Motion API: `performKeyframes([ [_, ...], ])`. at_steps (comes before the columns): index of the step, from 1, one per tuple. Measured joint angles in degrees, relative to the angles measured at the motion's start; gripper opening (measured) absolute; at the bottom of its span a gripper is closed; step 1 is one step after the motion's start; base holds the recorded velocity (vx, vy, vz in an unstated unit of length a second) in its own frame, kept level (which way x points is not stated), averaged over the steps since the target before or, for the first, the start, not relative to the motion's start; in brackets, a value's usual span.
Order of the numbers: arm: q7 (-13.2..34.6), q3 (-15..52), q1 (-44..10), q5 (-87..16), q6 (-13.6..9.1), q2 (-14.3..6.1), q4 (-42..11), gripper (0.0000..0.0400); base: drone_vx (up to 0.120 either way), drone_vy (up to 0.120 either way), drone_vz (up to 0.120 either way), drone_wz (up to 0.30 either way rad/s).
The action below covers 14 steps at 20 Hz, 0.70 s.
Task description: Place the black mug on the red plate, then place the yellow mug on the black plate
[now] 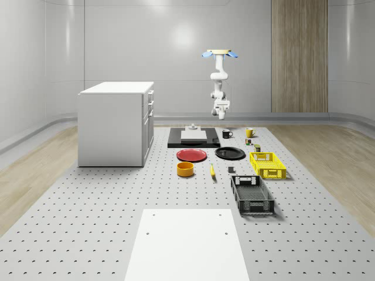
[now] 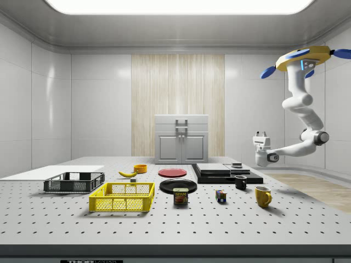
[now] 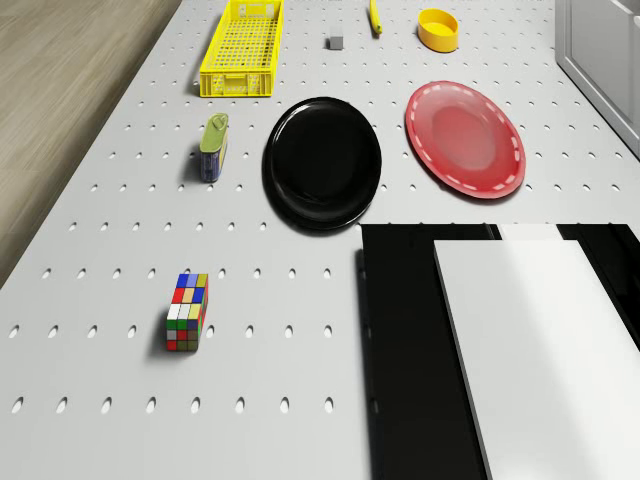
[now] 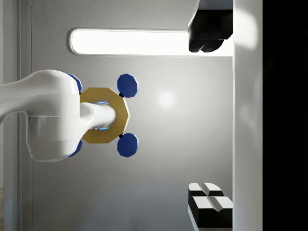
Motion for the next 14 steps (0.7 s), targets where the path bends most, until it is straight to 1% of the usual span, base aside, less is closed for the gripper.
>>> performKeyframes([
  [4, 0.0, 0.0, 0.0, 0.0, 0.2, -0.1, -0.1, 0.0400, 0.120, -0.110, 0.000, 0.000],
  [14, 0.0, 0.3, -0.1, -0.4, 0.6, -0.4, -0.4, 0.0400, 0.120, 0.000, 0.000, 0.000],
])
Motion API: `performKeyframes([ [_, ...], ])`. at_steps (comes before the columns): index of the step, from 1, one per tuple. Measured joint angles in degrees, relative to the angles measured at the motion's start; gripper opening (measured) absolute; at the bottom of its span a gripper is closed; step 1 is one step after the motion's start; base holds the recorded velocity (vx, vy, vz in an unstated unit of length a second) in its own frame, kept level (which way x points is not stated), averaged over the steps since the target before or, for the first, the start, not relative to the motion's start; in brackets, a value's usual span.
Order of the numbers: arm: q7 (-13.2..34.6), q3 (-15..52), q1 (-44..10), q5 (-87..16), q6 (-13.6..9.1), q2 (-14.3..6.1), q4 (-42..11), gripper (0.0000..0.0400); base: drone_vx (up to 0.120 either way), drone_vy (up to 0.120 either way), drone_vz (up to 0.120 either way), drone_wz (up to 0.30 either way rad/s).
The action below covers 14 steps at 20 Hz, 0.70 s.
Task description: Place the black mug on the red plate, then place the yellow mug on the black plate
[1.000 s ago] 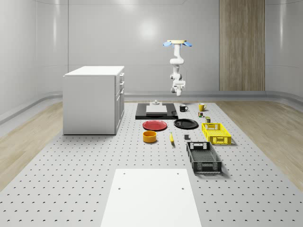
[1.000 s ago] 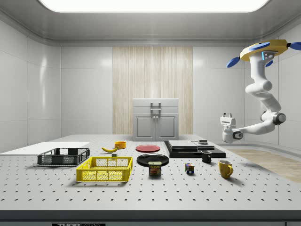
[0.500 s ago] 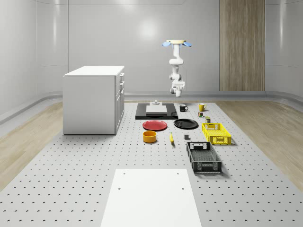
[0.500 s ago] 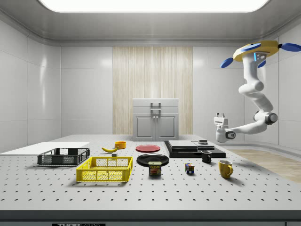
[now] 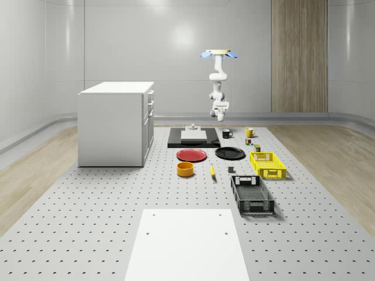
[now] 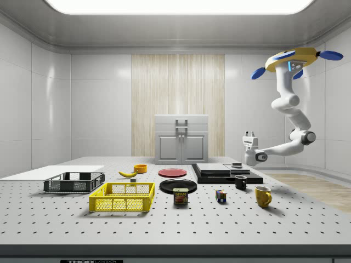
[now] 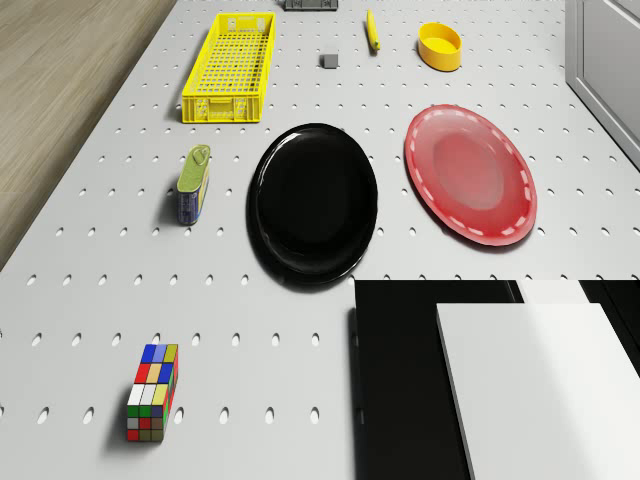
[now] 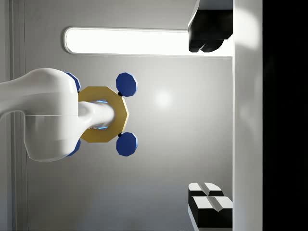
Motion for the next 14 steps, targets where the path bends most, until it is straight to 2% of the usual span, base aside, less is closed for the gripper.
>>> performKeyframes([
  [10, 0.3, 1.6, -0.5, -2.2, 0.4, -0.3, -0.3, 0.0400, 0.120, 0.000, 0.000, 0.000],
  [14, 0.6, 3.4, -1.1, -4.7, 0.7, -0.5, -0.6, 0.0400, 0.020, 0.000, 0.000, 0.000],
])
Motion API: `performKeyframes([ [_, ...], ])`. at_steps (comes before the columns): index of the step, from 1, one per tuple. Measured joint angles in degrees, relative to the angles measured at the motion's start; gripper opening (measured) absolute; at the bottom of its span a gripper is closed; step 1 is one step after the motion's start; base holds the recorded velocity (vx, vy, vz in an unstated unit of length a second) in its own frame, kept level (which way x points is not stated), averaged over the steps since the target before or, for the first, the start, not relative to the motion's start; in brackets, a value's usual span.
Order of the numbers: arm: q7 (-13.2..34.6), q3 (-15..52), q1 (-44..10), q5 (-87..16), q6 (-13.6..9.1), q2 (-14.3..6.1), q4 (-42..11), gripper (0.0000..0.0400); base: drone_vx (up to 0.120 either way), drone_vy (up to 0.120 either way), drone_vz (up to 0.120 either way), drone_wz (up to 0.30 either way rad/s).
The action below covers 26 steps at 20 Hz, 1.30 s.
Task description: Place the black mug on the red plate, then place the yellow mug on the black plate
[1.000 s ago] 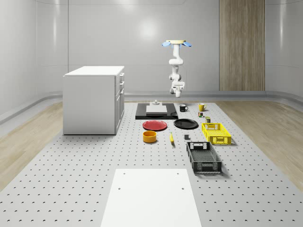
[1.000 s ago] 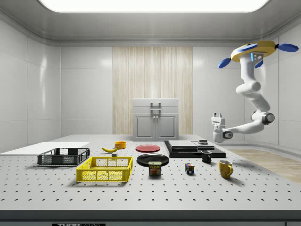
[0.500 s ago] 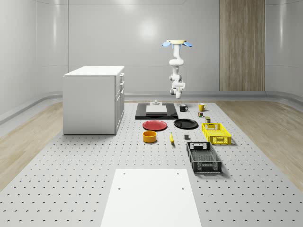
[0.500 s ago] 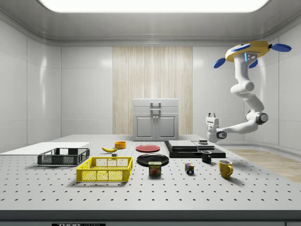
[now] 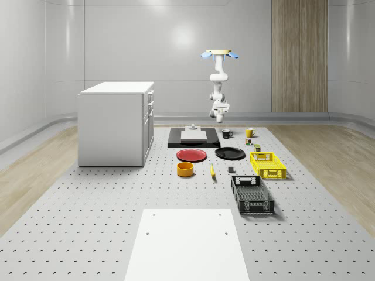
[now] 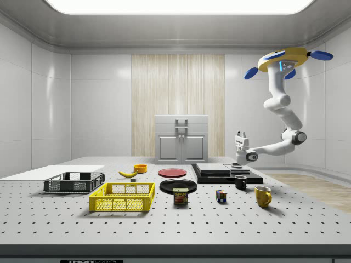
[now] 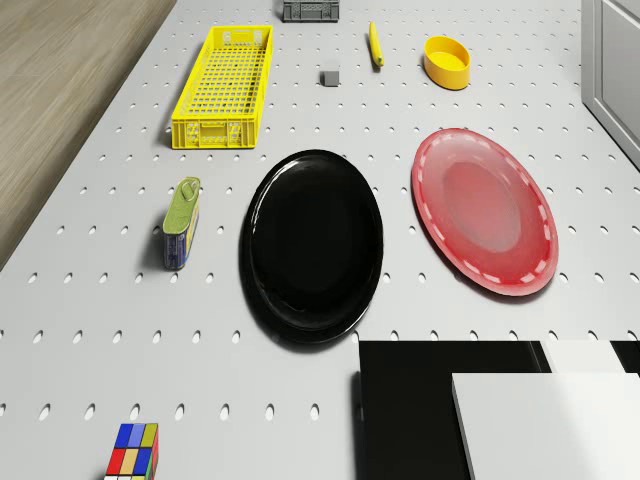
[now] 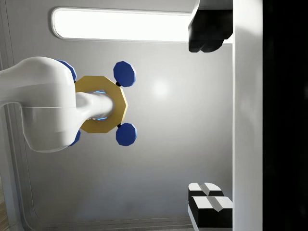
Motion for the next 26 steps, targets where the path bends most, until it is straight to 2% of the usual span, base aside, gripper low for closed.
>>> performKeyframes([
  [5, 0.9, 4.9, -1.5, -6.9, 0.4, -0.3, -0.9, 0.0400, 0.000, 0.000, -0.096, 0.000],
  [10, 3.2, 15.3, -4.9, -21.9, 1.1, -1.4, -4.9, 0.0400, 0.080, 0.000, -0.120, 0.000],
  [13, 6.1, 25.0, -8.6, -36.9, 1.9, -2.8, -11.3, 0.0400, 0.120, 0.000, -0.120, 0.000],
  [17, 13.3, 39.6, -16.1, -62.4, 2.2, -6.0, -25.4, 0.0400, 0.120, 0.000, -0.120, 0.000],
  [19, 18.2, 45.9, -21.4, -75.0, 1.0, -7.7, -32.7, 0.0400, 0.120, 0.000, -0.120, 0.000],
  [21, 23.4, 51.2, -27.4, -85.7, -1.2, -9.3, -38.4, 0.0400, 0.120, 0.000, -0.120, 0.000],
  [23, 28.2, 55.4, -33.6, -93.9, -3.9, -10.8, -42.3, 0.0400, 0.100, 0.000, -0.120, 0.000],
  [26, 33.8, 60.0, -41.8, -101.7, -7.7, -12.9, -45.6, 0.0400, 0.000, 0.000, -0.080, 0.000],
])
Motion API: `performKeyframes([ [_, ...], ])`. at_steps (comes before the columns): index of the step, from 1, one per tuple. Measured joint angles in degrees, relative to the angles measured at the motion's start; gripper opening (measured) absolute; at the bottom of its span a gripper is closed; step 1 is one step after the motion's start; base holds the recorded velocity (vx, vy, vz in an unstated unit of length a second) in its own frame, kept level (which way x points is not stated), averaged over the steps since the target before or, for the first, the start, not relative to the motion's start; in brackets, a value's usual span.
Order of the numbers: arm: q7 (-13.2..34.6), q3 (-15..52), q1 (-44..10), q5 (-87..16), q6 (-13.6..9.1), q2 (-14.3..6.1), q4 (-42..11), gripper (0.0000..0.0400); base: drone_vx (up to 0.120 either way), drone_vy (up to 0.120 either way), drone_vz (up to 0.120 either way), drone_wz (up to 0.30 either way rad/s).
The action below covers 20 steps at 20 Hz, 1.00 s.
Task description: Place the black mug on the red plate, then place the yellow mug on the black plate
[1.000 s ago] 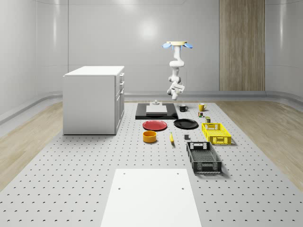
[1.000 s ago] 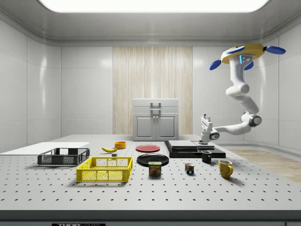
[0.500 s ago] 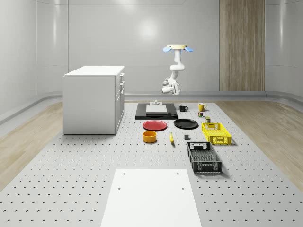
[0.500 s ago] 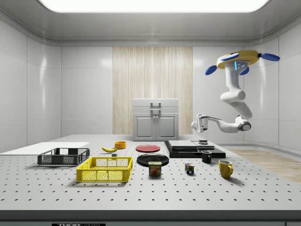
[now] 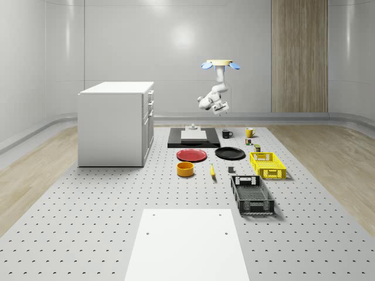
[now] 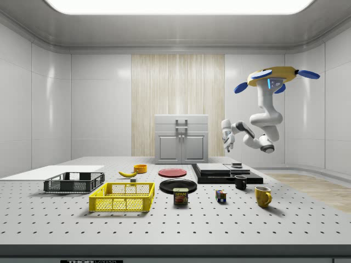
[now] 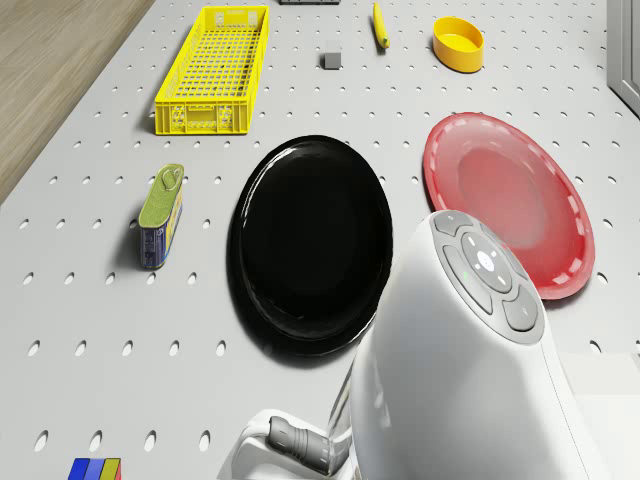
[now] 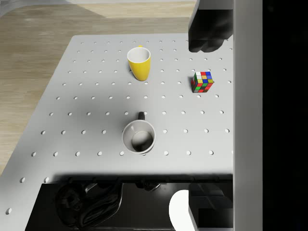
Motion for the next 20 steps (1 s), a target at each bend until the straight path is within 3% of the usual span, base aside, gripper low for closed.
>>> performKeyframes([
  [4, 4.9, 3.7, -7.4, -4.9, -3.3, -2.4, -1.7, 0.0400, -0.110, 0.000, 0.000, 0.000],
  [8, 7.7, 5.7, -11.6, -6.7, -4.7, -4.3, -2.2, 0.0400, -0.120, 0.000, 0.000, 0.000],
  [16, 10.4, 7.8, -15.4, -6.9, -4.4, -7.3, -2.4, 0.0400, -0.120, 0.000, 0.000, 0.000],
  [20, 11.1, 8.4, -16.3, -6.4, -3.6, -8.6, -2.3, 0.0400, 0.000, 0.000, 0.000, 0.000],
])
